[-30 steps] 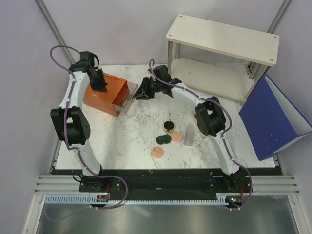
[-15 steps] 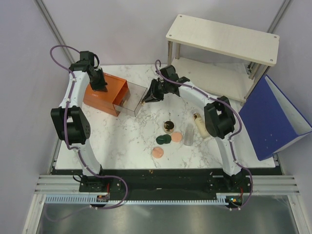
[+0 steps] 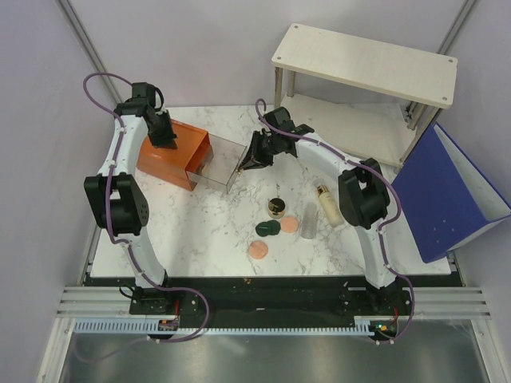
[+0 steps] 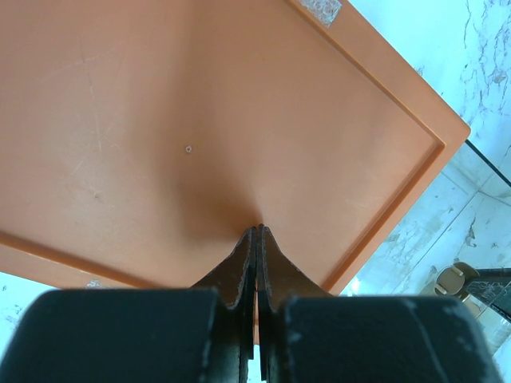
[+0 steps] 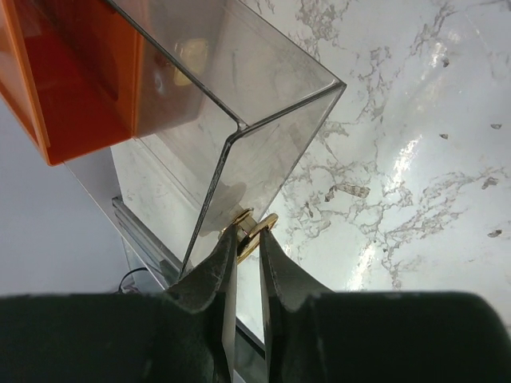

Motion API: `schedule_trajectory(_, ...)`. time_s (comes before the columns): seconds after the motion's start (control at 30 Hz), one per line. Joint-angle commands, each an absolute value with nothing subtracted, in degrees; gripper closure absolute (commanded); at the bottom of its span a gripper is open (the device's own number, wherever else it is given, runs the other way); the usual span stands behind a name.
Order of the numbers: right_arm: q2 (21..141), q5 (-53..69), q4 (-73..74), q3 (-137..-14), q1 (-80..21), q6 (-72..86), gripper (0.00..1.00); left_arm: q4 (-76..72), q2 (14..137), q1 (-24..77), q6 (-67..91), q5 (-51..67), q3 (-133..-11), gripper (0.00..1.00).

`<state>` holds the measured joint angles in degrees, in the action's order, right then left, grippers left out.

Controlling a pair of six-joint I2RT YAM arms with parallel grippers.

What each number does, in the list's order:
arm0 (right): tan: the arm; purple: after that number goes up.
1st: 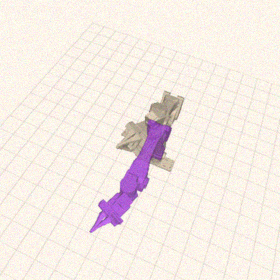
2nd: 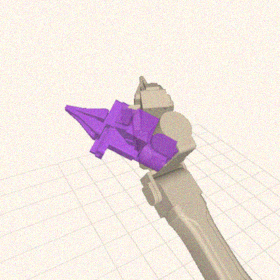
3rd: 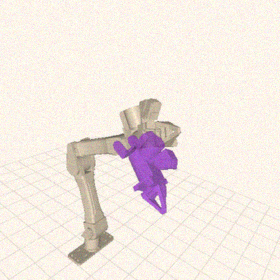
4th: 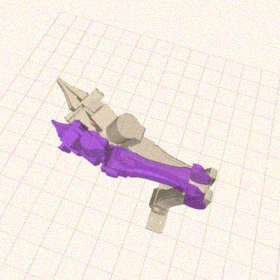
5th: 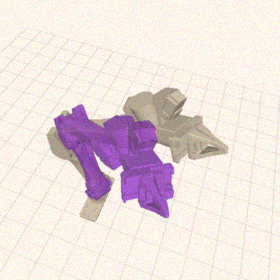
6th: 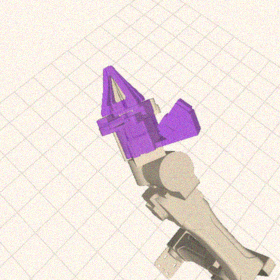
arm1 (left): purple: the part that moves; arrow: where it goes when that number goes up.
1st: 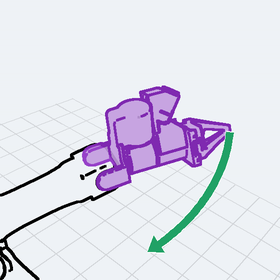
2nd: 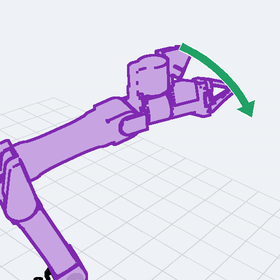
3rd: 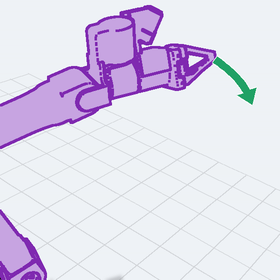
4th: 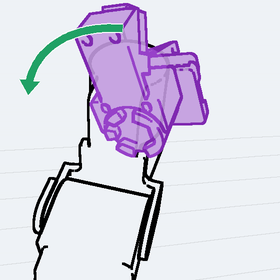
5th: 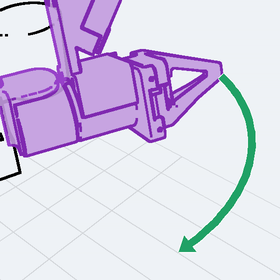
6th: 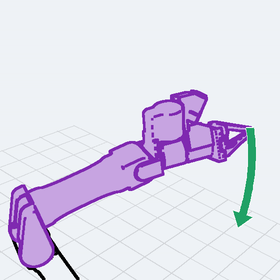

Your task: Organize the makeup

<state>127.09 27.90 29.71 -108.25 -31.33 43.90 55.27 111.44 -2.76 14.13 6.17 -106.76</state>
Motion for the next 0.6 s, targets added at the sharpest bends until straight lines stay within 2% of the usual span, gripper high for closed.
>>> schedule_trajectory(0.0, 125.33, 21.18, 39.38, -105.3, -29.71, 38.85, 1.0, 59.33, 115.93, -2.72, 13.27, 4.04, -105.29, 0.98)
schedule_trajectory(0.17, 124.54, 20.57, 39.64, -106.52, -29.71, 37.88, 0.95, 59.33, 115.84, -2.72, 13.27, 4.31, -105.47, 0.98)
schedule_trajectory(0.27, 123.05, 19.86, 39.81, -107.22, -29.53, 36.92, 0.86, 59.33, 115.58, -2.64, 13.18, 4.04, -105.56, 0.98)
schedule_trajectory(0.37, 121.38, 19.16, 40.34, -108.54, -29.62, 35.34, 0.74, 59.41, 115.49, -2.64, 13.01, 3.87, -105.73, 0.98)
schedule_trajectory(0.4, 120.51, 18.9, 40.6, -109.15, -29.62, 34.98, 0.66, 59.33, 115.49, -2.64, 13.01, 3.87, -105.82, 0.98)
schedule_trajectory(0.47, 119.8, 17.93, 41.83, -110.21, -29.53, 33.84, 0.6, 59.5, 115.58, -2.64, 12.92, 3.87, -105.82, 0.98)
schedule_trajectory(0.5, 119.1, 17.67, 41.92, -110.39, -29.44, 33.49, 0.52, 59.5, 115.66, -2.72, 12.92, 3.78, -105.73, 0.98)
schedule_trajectory(0.57, 118.92, 17.93, 42.01, -111.09, -29.36, 32.0, 0.46, 59.5, 115.84, -2.72, 12.92, 4.04, -105.73, 0.98)
